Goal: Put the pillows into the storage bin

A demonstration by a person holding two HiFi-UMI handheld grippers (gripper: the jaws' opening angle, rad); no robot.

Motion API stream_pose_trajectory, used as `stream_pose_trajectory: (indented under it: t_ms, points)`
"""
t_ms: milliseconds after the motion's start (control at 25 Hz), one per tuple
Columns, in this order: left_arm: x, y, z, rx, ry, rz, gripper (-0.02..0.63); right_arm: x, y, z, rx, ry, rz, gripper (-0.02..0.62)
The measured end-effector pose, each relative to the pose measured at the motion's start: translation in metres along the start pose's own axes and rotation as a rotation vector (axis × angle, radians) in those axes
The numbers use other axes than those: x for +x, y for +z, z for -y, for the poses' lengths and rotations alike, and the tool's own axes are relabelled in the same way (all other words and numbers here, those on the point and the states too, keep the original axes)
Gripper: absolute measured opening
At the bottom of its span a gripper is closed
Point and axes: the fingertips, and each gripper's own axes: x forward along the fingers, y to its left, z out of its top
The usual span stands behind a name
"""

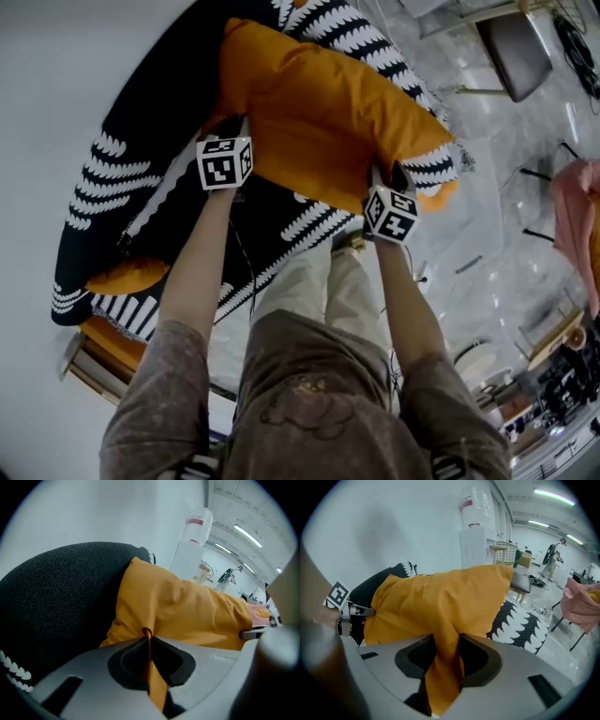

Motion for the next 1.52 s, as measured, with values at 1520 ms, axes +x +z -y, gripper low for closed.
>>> stream_pose_trajectory:
  t_ms: [1520]
  points:
    - [-0.269, -0.11, 0.724, 0.586, -0.573, -0.001, 0.009, -0.583, -0.227, 0.486, 0.54, -0.397, 0.365, 0.037]
